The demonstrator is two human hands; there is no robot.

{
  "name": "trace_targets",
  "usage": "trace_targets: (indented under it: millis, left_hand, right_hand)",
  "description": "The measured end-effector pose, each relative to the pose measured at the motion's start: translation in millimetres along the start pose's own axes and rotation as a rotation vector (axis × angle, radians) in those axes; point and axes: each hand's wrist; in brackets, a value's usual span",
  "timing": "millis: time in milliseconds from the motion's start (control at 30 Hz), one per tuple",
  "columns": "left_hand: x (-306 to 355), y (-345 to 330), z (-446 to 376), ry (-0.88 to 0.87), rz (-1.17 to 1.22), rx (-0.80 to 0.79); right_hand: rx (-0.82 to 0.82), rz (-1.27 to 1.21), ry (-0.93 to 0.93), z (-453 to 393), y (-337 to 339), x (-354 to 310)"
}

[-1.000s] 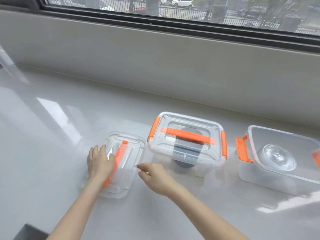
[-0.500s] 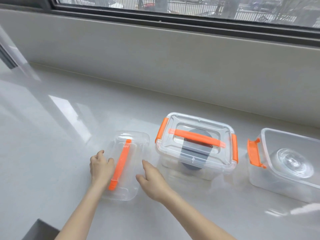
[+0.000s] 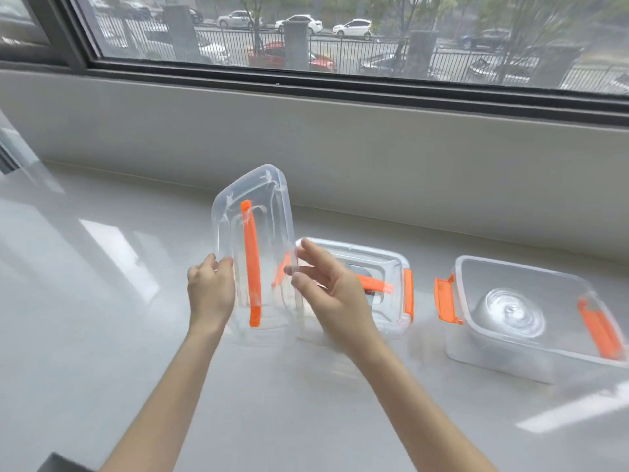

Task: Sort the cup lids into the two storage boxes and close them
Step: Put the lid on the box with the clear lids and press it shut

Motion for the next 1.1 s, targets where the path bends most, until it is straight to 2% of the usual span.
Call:
trace_targets:
  millis: [167,267,467,567,633,700,767,1000,1100]
  left_hand:
    - [45,-66,28,-0.104,0.117,-0.216]
    - [67,-111,55,-0.084,0.263,-0.392]
    - [109,-175,94,0.153,0.587,-0.798]
    - [116,-191,93,0.197,0.889,-0.898]
    - [118,-203,95,0.176,0.963,-0.916]
    - [114,-216,101,0.084,0.820,-0.887]
    - [104,-234,110,-0.063,0.539,-0.827]
    - [65,-283,127,-0.264,-0.100,-0.600]
    - [60,-290,131,-0.292,-0.185,-0.577]
  right_hand:
    - [0.068,-0.120,0.005,27,74,-34]
    - [0.073,-0.099,0.038,49,121,-55]
    - [0.138,0.161,-0.007,93,206,-81]
    - [0.090,0.410,-0.071,109,237,-76]
    - [0.058,0.584,-0.136,120,256,-61]
    - [0.021,0.743,-0.190,128,270,-39]
    - [-0.006,0.847,-0.211,135,283,-18]
    - [-0.058,0.965,-0.258,144,310,34]
    - [-0.065,0.971,-0.246,143,314,43]
Point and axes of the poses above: each hand's wrist, its own z-axis away from the middle knuckle, its own y-axis out of the back of the hand, x = y × z, and after that the axes turned 8 degrees about -x, right-handed
